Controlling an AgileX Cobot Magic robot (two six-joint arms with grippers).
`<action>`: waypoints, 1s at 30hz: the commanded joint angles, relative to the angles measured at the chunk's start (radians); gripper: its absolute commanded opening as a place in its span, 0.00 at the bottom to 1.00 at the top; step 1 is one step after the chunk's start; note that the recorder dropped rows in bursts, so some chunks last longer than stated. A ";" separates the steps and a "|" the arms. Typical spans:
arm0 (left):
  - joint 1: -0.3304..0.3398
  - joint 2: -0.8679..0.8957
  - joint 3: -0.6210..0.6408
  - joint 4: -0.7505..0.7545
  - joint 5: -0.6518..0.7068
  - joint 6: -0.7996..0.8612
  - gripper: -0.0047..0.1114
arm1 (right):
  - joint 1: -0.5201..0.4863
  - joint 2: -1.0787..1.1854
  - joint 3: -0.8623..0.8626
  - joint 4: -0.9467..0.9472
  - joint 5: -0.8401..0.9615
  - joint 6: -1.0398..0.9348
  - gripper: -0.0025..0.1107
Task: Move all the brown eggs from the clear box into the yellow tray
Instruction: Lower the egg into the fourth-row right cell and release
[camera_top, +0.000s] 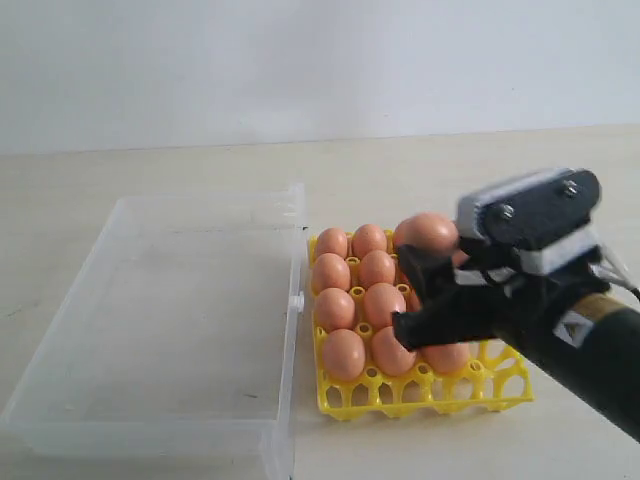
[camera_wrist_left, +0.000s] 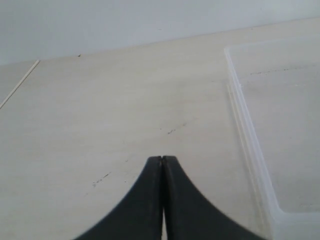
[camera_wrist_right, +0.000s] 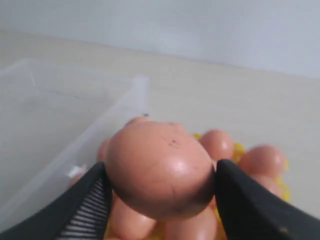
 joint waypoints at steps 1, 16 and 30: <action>-0.008 -0.006 -0.004 -0.002 -0.009 -0.004 0.04 | -0.004 -0.020 0.137 0.038 -0.108 0.121 0.02; -0.008 -0.006 -0.004 -0.002 -0.009 -0.004 0.04 | -0.004 0.210 0.202 0.087 -0.325 0.300 0.02; -0.008 -0.006 -0.004 -0.002 -0.009 -0.004 0.04 | -0.004 0.297 0.185 0.029 -0.348 0.425 0.02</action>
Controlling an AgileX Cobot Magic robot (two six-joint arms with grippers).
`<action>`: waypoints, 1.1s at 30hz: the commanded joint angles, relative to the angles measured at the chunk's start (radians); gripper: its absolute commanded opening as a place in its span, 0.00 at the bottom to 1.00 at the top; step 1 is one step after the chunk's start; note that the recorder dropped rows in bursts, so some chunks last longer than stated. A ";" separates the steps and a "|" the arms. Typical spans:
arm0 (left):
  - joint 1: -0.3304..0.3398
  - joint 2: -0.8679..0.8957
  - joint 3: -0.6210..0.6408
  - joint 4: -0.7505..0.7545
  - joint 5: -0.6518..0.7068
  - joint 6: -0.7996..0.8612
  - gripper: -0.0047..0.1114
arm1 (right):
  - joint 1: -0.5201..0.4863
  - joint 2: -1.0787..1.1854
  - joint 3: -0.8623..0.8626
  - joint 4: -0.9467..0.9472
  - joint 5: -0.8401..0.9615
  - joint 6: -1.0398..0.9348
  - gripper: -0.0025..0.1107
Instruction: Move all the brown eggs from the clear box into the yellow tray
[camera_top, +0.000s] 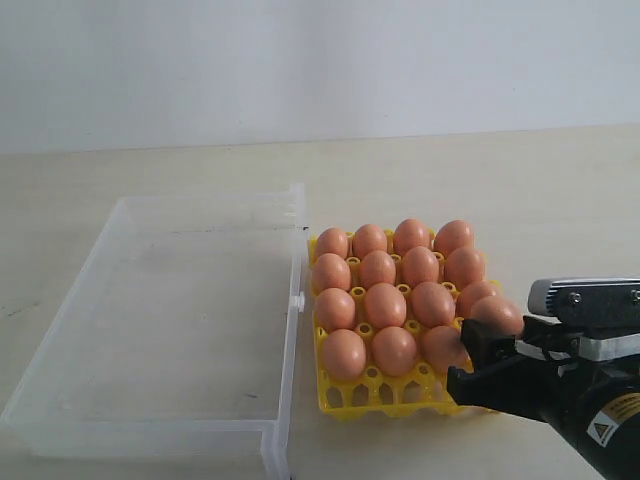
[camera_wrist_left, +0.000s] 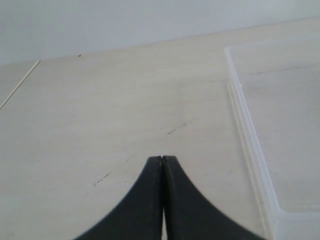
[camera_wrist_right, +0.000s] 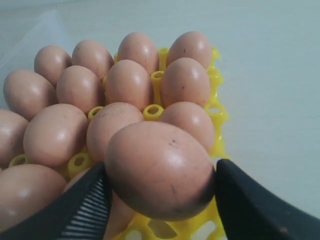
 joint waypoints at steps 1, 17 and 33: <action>-0.008 -0.006 -0.004 -0.002 -0.009 -0.004 0.04 | -0.004 0.013 -0.005 -0.018 -0.023 0.021 0.02; -0.008 -0.006 -0.004 -0.002 -0.009 -0.004 0.04 | -0.004 -0.004 -0.005 0.036 -0.033 -0.078 0.50; -0.008 -0.006 -0.004 -0.002 -0.009 -0.004 0.04 | -0.004 -0.427 -0.109 -0.036 0.001 -0.333 0.02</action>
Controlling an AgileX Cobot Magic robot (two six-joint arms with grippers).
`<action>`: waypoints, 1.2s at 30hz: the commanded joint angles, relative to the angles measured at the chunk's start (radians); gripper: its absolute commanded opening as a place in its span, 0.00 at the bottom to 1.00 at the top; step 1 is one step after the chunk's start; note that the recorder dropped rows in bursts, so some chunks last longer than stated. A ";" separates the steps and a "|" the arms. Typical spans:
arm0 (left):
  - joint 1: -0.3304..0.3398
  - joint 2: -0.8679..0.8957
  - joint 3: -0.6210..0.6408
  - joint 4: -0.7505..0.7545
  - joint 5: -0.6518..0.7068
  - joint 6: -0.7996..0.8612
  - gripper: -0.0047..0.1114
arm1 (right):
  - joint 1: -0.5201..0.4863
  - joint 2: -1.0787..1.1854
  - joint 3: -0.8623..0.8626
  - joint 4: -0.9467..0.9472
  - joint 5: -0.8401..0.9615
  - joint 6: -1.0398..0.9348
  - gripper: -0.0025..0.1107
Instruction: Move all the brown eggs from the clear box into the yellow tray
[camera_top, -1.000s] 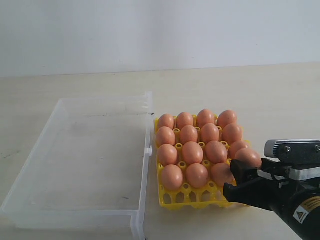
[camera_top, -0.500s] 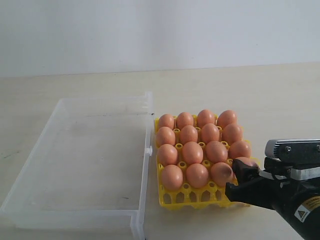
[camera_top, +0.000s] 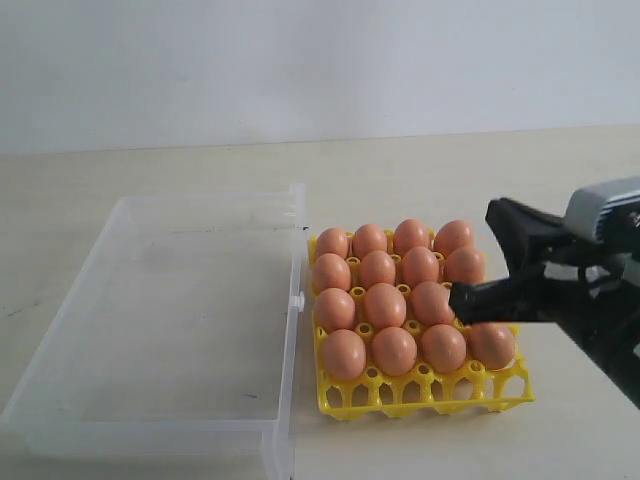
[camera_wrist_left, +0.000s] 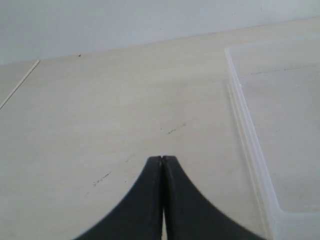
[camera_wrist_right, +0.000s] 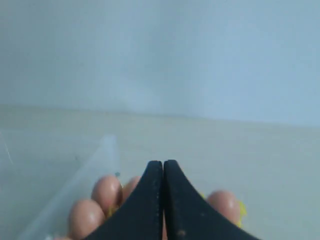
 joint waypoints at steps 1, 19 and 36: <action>-0.008 -0.006 -0.004 -0.002 -0.009 -0.004 0.04 | -0.004 -0.102 -0.059 -0.003 0.010 -0.017 0.02; -0.008 -0.006 -0.004 -0.002 -0.009 -0.004 0.04 | -0.124 -0.595 -0.079 -0.017 0.612 -0.017 0.02; -0.006 -0.006 -0.004 -0.002 -0.009 -0.004 0.04 | -0.649 -1.136 0.094 -0.445 0.889 -0.017 0.02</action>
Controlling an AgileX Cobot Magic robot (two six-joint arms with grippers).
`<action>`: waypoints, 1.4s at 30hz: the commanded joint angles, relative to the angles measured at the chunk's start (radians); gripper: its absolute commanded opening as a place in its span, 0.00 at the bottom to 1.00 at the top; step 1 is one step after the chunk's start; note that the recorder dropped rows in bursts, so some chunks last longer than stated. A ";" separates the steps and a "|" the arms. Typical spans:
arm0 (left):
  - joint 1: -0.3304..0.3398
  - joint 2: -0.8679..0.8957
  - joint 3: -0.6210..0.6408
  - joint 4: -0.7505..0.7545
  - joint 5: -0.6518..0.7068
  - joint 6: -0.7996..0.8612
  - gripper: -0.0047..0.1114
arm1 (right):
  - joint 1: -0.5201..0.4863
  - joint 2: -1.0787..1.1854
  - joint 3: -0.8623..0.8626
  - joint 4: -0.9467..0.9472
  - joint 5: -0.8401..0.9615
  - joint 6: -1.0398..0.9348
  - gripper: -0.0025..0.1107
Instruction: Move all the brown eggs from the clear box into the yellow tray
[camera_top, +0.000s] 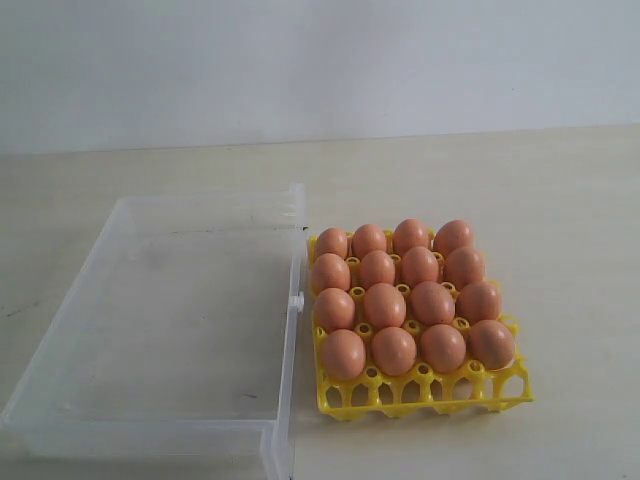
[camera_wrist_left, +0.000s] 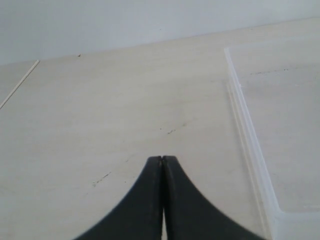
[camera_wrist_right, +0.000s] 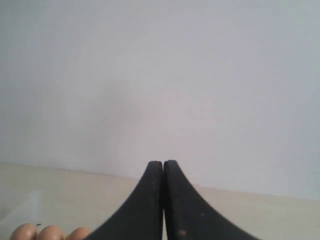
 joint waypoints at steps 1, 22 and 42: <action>-0.006 -0.006 -0.004 -0.002 -0.009 -0.004 0.04 | -0.075 -0.139 0.084 -0.016 0.023 -0.009 0.02; -0.006 -0.006 -0.004 -0.002 -0.009 -0.004 0.04 | -0.055 -0.325 0.157 0.018 0.177 -0.009 0.02; -0.006 -0.006 -0.004 -0.002 -0.009 -0.004 0.04 | -0.055 -0.325 0.157 0.018 0.200 -0.009 0.02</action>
